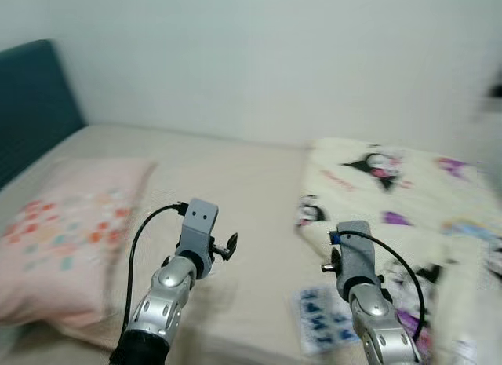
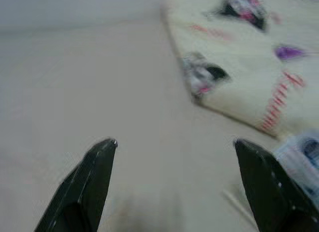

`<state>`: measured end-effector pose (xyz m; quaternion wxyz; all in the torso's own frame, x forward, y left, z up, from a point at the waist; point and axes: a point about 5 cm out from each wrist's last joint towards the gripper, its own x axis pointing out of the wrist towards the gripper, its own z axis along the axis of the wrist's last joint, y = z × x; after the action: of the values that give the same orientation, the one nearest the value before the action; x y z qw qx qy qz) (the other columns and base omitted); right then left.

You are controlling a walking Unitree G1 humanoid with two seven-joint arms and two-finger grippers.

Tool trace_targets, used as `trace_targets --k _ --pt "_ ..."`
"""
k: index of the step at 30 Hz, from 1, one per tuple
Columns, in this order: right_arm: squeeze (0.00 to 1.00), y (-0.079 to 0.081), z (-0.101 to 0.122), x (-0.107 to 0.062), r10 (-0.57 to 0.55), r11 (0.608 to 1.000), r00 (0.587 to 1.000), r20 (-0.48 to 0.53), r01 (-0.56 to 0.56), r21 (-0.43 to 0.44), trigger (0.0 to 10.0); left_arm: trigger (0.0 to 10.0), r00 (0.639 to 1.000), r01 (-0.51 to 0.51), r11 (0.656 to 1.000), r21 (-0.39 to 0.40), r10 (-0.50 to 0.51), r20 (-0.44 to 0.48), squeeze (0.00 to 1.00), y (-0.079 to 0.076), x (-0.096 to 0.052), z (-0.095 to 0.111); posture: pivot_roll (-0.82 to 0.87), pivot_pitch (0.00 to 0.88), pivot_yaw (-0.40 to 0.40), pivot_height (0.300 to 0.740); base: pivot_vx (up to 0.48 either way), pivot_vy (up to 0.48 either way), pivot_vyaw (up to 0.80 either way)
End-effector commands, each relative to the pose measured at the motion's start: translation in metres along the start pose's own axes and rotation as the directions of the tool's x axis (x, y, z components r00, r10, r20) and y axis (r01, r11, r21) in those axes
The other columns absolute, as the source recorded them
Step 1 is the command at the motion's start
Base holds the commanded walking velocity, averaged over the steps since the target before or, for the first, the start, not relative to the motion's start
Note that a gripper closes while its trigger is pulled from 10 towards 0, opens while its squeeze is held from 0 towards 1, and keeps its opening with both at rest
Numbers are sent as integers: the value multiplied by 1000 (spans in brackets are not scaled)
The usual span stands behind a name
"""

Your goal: Clean up the room

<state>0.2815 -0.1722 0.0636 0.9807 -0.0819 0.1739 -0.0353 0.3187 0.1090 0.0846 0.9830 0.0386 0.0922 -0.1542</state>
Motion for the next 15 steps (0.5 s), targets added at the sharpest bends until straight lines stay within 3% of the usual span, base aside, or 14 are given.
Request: trace_targets --k 1,12,15 --pt "0 -1 -2 0 0 1000 1000 -11 0 -11 10000 10000 1000 1 1000 -6 -1 -30 0 2 -1 -6 -80 0 26 732 0 285 0" --pt "0 1 -3 -2 1 1000 1000 -15 -1 -4 10000 10000 999 11 1000 11 -11 -34 0 3 2 -4 -73 6 25 732 0 433 0" --pt "0 1 -3 -2 1 1000 1000 -16 -1 -4 10000 10000 1000 11 1000 21 -10 -27 0 3 3 -3 -72 7 26 732 0 0 0"
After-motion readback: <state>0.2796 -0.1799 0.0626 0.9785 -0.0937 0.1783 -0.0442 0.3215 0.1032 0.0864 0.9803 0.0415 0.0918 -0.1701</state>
